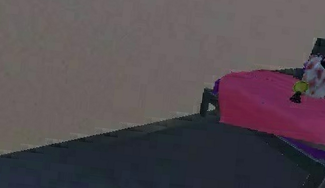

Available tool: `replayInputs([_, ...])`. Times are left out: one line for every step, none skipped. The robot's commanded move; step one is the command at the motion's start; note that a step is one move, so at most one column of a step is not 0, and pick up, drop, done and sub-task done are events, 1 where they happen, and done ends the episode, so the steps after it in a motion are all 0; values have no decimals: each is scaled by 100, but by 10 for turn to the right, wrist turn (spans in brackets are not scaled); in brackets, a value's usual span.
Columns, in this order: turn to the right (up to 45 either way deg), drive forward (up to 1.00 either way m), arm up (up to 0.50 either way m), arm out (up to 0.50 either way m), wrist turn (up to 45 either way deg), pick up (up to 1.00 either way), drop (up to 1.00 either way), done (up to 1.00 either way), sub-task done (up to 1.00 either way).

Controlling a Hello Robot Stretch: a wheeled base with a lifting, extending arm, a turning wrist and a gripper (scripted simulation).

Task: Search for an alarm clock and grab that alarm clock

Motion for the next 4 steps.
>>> replayInputs([-90,0,0,0,0,0,0,0,0])
replayInputs([0,5,0,0,0,0,0,0,0])
replayInputs([450,0,0,0,0,0,0,0,0])
replayInputs([300,0,0,0,0,0,0,0,0])
